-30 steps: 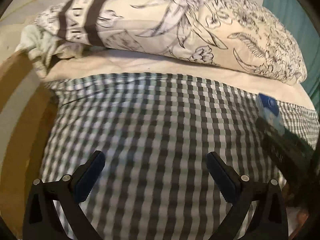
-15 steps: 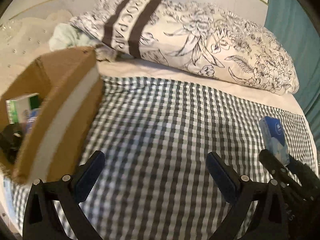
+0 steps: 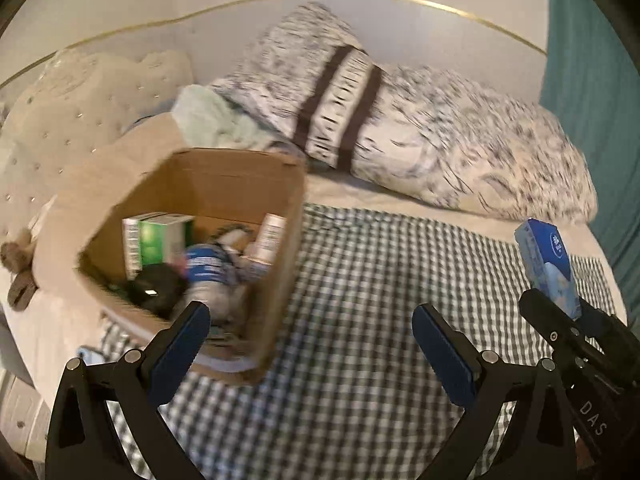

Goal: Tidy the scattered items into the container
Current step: 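Carry the tissue pack with the right tool to the cardboard box, then open the right tool to drop the tissue pack into the box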

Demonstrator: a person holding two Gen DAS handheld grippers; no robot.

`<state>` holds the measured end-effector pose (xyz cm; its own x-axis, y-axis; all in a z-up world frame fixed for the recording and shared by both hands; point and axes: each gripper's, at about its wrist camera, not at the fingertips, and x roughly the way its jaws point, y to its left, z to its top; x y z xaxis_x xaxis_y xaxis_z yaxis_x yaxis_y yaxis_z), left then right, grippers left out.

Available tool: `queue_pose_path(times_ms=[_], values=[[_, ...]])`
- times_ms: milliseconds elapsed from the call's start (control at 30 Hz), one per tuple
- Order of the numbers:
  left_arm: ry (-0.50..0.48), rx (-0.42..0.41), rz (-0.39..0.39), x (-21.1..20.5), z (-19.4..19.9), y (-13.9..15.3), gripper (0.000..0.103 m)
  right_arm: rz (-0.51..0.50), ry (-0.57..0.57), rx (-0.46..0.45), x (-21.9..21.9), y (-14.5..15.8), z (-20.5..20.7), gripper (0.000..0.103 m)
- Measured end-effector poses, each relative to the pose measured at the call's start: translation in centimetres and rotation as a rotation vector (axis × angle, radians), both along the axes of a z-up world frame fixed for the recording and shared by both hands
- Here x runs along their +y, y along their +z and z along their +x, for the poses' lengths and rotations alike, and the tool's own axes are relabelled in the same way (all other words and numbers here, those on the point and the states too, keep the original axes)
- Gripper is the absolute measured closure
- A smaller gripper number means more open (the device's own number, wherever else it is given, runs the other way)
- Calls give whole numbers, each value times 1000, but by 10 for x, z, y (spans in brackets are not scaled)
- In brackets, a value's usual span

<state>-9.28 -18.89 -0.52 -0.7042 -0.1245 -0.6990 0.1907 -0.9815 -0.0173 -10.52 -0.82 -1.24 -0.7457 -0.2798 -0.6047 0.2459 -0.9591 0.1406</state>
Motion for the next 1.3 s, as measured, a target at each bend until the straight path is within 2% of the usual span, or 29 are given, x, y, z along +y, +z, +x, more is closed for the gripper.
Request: queue_pose_path(times_ms=[167,333,633,767,833,933,967,1033,1200,1300], values=[[67,17,-18,-47,16,11,0,-18,98,0,-56,9,6,52],[149,19,15,-99,25,11,0,-16,170,12,-109,15,2,52],[219,10,55,-169,25,-15,0,3,231,-4,-190,4,-39,51],[238,7,123,-194,21,-26,0,7,247,-38,-213,-10,-60,51],[246,17,140,-201,21,-27,0,-21,264,-60,-217,-15,-67,49],[257,31,167,-207,22,-28,0,-46,263,-93,-215,-21,-75,23],[257,34,177,-207,23,-28,0,-47,253,-86,-212,-21,-75,20],[261,36,184,-204,24,-28,0,-39,227,-74,-202,-18,-73,20],[235,48,144,-171,28,-18,0,-54,144,-43,-157,-3,-57,20],[176,86,139,-135,37,-8,0,4,54,-14,-115,2,-37,20]])
